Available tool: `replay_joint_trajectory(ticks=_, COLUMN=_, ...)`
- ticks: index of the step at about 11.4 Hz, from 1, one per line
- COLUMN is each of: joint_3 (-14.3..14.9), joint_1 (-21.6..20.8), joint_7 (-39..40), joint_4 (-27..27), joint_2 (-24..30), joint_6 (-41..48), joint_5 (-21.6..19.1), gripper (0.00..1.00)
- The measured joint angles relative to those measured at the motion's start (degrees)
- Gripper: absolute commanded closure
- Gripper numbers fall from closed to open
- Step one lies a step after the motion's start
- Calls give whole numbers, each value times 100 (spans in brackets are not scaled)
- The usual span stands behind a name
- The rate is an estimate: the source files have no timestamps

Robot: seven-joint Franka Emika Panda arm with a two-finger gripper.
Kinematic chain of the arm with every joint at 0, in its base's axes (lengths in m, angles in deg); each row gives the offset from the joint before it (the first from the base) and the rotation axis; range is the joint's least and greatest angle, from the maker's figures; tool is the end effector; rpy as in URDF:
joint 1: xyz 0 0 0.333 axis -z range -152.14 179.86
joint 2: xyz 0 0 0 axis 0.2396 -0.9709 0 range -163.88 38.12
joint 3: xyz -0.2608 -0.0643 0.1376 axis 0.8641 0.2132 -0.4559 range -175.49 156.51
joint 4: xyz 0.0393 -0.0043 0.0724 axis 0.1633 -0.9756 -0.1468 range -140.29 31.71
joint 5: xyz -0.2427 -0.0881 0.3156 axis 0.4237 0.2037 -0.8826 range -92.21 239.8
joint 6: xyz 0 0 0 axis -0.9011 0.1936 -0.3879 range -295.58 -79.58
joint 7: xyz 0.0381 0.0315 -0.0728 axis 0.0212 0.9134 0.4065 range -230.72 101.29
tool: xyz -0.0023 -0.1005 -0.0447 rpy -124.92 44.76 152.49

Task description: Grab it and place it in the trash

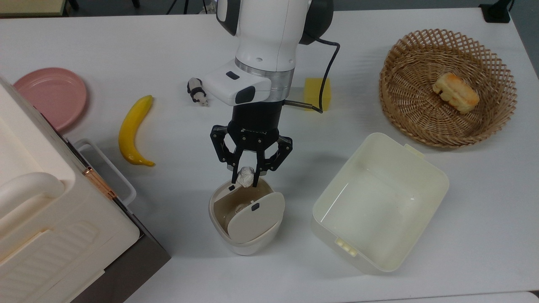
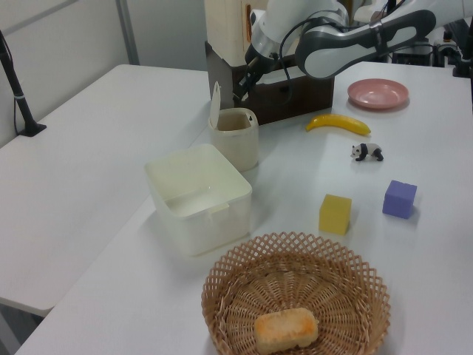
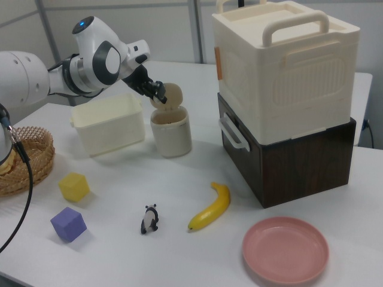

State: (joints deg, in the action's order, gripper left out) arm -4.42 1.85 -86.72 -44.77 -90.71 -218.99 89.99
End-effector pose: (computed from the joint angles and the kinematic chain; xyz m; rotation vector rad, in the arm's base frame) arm 0.7431 0.1017 0.4645 2.8808 -0.1150 0.8519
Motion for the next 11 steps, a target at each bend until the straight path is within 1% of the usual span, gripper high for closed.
replay_joint_trajectory(ticks=2, joint_3=3, joint_1=3, joint_7=-30, joint_4=0, joint_2=0, joint_6=0, joint_5=1, gripper=36)
replay_joint_trajectory(ticks=3, joint_3=6, joint_1=12, joint_7=-72, joint_4=1, joint_2=0, joint_6=0, joint_5=2, gripper=27)
replay_joint_trajectory(ticks=4, joint_3=6, joint_1=24, joint_7=-115, joint_4=2, joint_2=0, joint_6=0, joint_5=2, gripper=24)
replay_joint_trajectory(ticks=10, joint_3=6, joint_1=31, joint_7=-210, joint_4=9, joint_2=0, joint_6=0, joint_5=3, gripper=24)
replay_joint_trajectory(ticks=11, joint_3=6, joint_1=31, joint_7=-211, joint_4=10, joint_2=0, joint_6=0, joint_5=3, gripper=19)
